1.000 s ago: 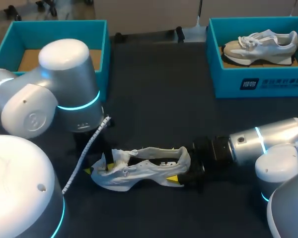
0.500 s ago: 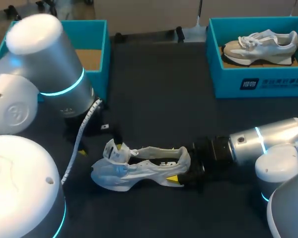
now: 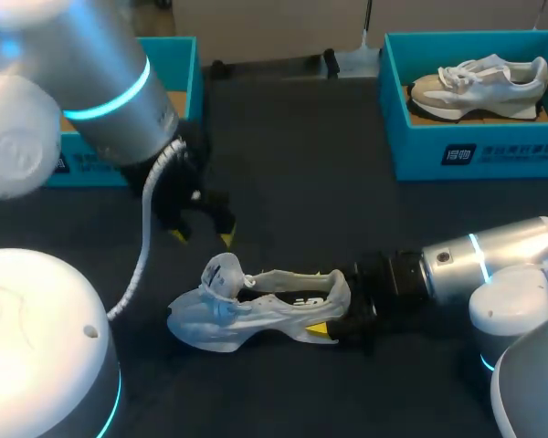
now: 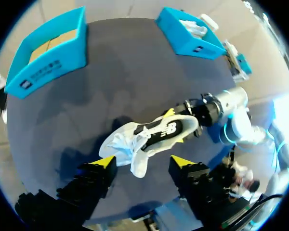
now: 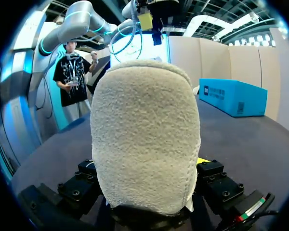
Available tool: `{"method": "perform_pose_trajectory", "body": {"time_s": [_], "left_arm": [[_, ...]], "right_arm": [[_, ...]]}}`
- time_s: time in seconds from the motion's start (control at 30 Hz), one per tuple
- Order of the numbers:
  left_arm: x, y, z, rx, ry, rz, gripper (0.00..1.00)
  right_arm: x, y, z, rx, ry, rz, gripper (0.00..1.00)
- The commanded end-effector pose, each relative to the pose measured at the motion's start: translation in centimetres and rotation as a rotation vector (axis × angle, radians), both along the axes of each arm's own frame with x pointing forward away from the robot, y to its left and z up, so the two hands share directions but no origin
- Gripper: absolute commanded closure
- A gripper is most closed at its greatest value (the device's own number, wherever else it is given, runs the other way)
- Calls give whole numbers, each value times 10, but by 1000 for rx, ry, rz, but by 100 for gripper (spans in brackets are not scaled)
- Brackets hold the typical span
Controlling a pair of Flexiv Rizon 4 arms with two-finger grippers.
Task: Take the shoe out of the shoebox, open the shoe tongue, remove and reinsert the insole, then place the shoe into the shoebox
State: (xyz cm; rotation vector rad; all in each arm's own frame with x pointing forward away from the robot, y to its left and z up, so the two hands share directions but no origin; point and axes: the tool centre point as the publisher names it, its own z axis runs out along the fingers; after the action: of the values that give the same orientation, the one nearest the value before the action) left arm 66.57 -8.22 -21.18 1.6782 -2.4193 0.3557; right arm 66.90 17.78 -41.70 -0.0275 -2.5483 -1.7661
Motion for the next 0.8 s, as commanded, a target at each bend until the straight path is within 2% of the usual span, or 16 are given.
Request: {"method": "perform_pose_trajectory", "body": {"time_s": [0.03,0.17,0.2,0.3,0.33,0.37,0.4,0.73,0.8], "left_arm": [[10,-11,21,32,10,-241,100],[8,-25,34,34,-30,-389,100],[4,-33,40,34,-46,-491,100],[-1,-46,47,48,-55,-659,100],[-1,-46,47,48,-55,-659,100],[-2,-56,49,53,-17,-805,100],[0,-62,48,51,21,-825,100],[0,-62,48,51,21,-825,100],[-11,-63,31,-22,48,-1006,100]], "right_arm": [[-1,2,1,-7,1,0,100],[-1,2,1,-7,1,0,100],[-1,2,1,-7,1,0,100],[-1,2,1,-7,1,0,100],[-1,2,1,-7,1,0,100],[-1,2,1,-7,1,0,100],[-1,2,1,-7,1,0,100],[-1,2,1,-7,1,0,100],[-1,2,1,-7,1,0,100]]}}
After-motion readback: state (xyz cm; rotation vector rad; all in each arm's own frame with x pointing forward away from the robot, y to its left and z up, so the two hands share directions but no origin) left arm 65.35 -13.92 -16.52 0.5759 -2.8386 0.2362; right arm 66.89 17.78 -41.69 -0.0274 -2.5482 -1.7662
